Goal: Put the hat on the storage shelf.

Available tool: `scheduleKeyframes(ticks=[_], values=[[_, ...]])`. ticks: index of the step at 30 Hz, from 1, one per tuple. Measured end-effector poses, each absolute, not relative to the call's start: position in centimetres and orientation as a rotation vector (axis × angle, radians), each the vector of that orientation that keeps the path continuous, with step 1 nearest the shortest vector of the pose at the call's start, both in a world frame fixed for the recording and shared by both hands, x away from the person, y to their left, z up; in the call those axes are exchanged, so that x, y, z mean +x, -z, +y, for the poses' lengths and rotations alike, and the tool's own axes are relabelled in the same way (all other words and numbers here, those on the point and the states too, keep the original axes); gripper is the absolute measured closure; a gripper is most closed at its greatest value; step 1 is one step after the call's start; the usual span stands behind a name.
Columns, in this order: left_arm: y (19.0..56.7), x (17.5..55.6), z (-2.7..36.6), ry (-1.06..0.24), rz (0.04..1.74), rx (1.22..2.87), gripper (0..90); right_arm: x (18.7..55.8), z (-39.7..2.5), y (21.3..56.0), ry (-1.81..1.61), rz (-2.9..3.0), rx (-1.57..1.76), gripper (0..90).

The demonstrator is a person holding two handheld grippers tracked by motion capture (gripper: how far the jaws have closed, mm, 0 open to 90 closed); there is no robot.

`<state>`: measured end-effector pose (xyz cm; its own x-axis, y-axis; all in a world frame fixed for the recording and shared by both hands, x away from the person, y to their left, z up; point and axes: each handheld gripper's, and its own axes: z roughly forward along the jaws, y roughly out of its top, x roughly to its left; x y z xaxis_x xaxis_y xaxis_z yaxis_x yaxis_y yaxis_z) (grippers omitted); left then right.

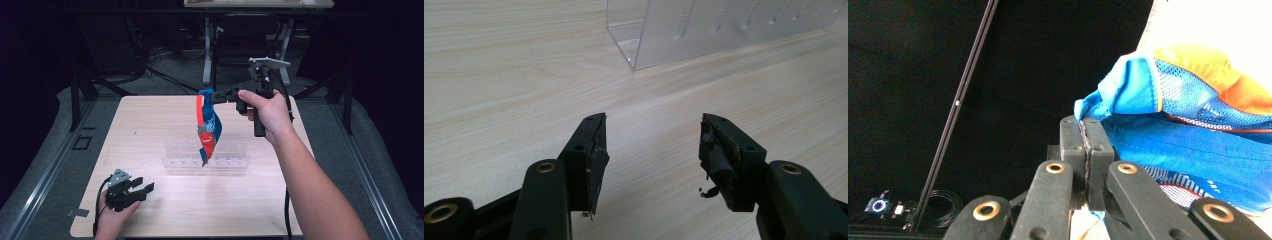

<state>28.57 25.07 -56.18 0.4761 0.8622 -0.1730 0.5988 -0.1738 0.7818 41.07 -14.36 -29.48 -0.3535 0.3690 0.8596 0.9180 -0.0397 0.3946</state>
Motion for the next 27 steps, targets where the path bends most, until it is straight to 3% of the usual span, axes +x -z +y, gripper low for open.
scheduleKeyframes(ticks=[15,27], values=[[56.0,28.5,24.7,-0.392,1.209,1.885,45.3,41.9,-14.6,31.0,1.389,-1.735,-1.402,90.0],[53.6,28.4,21.9,-0.407,1.080,1.882,46.9,42.1,-14.5,31.7,1.405,-1.711,-1.417,90.0]])
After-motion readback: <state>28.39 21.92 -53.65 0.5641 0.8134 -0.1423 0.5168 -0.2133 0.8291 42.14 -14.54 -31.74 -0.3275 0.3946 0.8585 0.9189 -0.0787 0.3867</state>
